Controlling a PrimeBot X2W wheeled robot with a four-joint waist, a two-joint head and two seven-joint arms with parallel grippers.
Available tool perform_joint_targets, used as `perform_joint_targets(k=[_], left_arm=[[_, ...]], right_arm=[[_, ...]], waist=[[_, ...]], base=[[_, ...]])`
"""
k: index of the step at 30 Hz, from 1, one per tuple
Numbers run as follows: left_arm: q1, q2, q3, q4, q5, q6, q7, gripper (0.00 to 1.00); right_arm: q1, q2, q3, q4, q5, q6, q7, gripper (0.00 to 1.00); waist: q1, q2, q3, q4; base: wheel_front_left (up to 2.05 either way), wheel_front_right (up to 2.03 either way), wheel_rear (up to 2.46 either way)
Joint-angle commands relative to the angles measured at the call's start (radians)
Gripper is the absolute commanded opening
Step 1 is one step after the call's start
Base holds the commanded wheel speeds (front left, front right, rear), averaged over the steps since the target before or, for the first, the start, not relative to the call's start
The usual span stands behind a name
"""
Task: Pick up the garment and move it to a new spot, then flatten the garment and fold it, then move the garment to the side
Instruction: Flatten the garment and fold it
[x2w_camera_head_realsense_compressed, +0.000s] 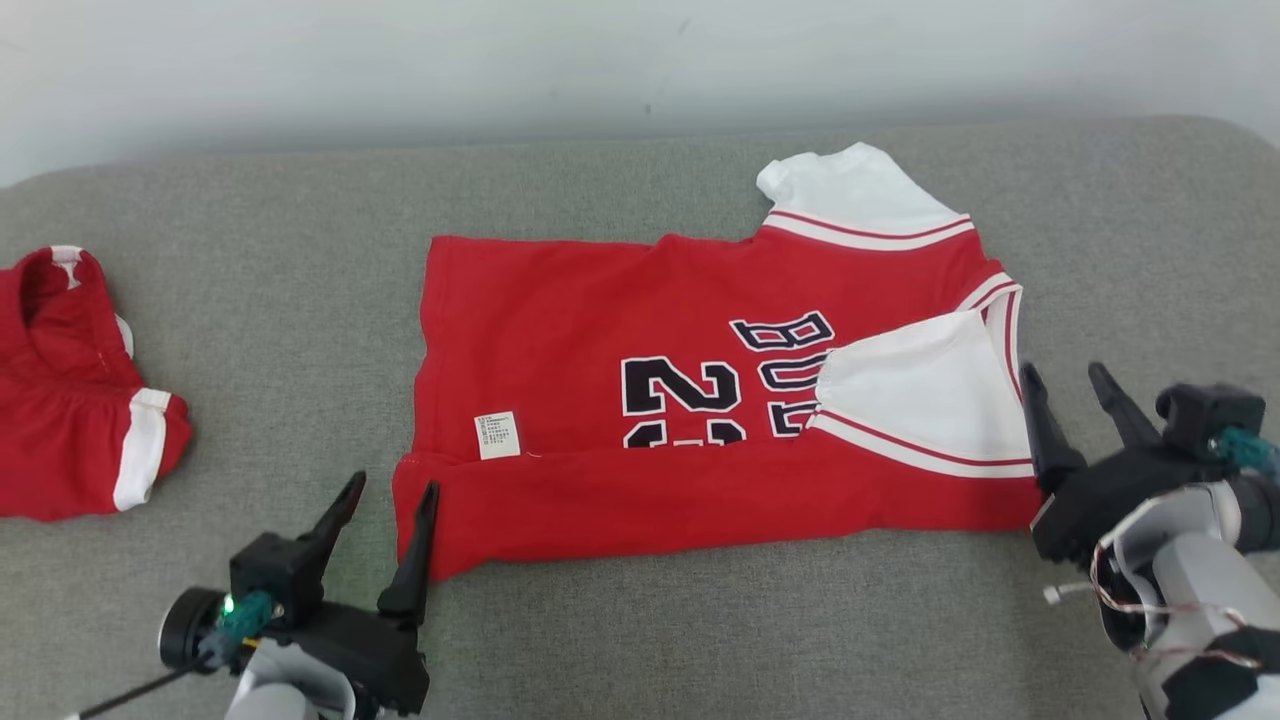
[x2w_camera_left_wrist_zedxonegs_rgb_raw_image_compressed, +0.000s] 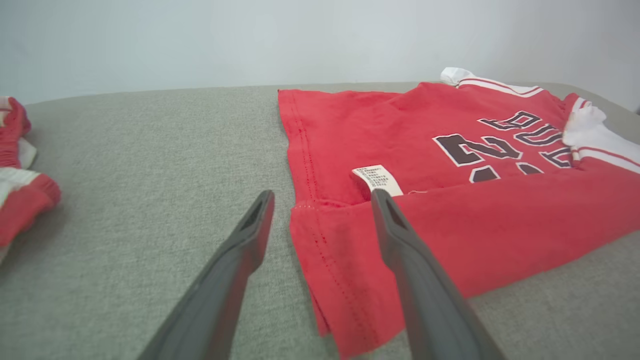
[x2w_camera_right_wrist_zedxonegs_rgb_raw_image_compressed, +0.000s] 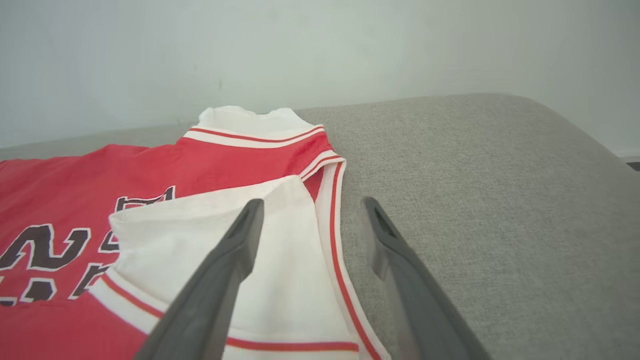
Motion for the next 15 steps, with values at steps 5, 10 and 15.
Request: perform_joint_targets(k=[5, 10, 15], left_arm=[[0.119, -0.027, 0.038, -0.059, 0.007, 0.025, -0.005, 1.00], [0.181, -0.040, 0.044, -0.065, 0.008, 0.021, -0.006, 1.00], [0.185, -0.039, 0.046, -0.027, 0.004, 0.014, -0.006, 1.00]], right_arm=[[0.116, -0.045, 0.012, -0.023, 0.017, -0.003, -0.029, 1.00], [0.178, -0.046, 0.003, -0.042, 0.026, -0.003, -0.023, 1.00], [0.195, -0.028, -0.009, -0.048, 0.026, -0.003, -0.013, 1.00]], waist=[[0.0000, -0.0001, -0.032, -0.002], [0.0000, -0.0001, -0.031, -0.017], [0.0000, -0.0001, -0.019, -0.028]], base=[[0.00, 0.00, 0.00], [0.00, 0.00, 0.00], [0.00, 0.00, 0.00]])
